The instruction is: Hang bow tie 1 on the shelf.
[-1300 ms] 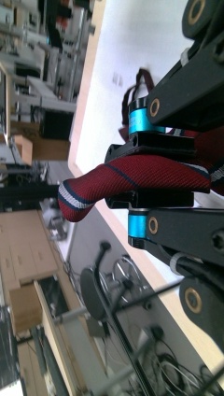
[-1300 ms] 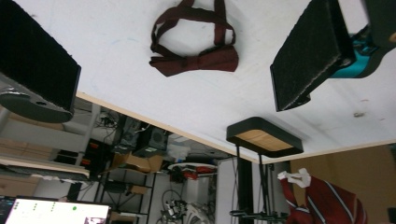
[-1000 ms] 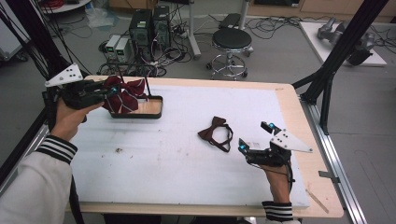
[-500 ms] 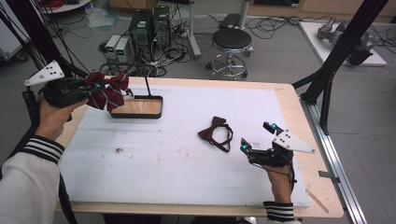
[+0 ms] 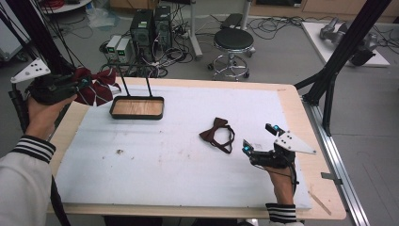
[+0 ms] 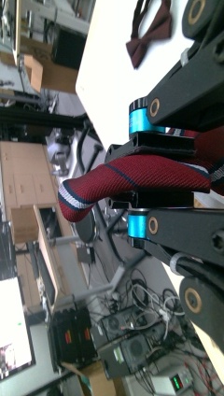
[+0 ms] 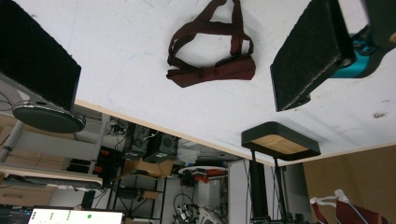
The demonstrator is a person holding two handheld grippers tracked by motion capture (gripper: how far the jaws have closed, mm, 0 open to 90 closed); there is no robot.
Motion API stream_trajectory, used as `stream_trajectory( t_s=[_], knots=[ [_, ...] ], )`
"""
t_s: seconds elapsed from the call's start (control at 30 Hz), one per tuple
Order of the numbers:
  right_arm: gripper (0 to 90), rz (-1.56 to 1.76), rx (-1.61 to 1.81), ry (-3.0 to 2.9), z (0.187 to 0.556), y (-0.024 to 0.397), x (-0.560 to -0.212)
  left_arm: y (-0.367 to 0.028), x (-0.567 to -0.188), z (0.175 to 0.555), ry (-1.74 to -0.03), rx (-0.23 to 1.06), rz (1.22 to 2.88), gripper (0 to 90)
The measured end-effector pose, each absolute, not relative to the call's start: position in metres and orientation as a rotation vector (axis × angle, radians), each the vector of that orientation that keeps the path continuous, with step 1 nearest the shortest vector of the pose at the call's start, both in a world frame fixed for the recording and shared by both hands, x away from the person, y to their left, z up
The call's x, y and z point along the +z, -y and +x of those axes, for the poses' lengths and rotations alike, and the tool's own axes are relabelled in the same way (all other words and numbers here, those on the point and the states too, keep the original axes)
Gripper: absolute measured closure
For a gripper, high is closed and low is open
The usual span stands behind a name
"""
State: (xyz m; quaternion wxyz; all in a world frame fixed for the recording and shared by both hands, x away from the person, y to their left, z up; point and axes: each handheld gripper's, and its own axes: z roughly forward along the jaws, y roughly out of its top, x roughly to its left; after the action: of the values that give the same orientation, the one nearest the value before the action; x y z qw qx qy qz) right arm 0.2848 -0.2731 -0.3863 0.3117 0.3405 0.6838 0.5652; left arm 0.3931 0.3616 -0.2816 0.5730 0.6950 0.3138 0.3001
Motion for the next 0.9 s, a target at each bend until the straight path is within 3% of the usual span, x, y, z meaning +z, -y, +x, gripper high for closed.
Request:
stream_trajectory(
  t_s=[0.9],
  knots=[
    [0.7,0.909,1.476,-1.796,0.284,0.276,-0.387,-0.375,-0.277,0.424,-0.85,0.788,1.566,77.7]
  ],
)
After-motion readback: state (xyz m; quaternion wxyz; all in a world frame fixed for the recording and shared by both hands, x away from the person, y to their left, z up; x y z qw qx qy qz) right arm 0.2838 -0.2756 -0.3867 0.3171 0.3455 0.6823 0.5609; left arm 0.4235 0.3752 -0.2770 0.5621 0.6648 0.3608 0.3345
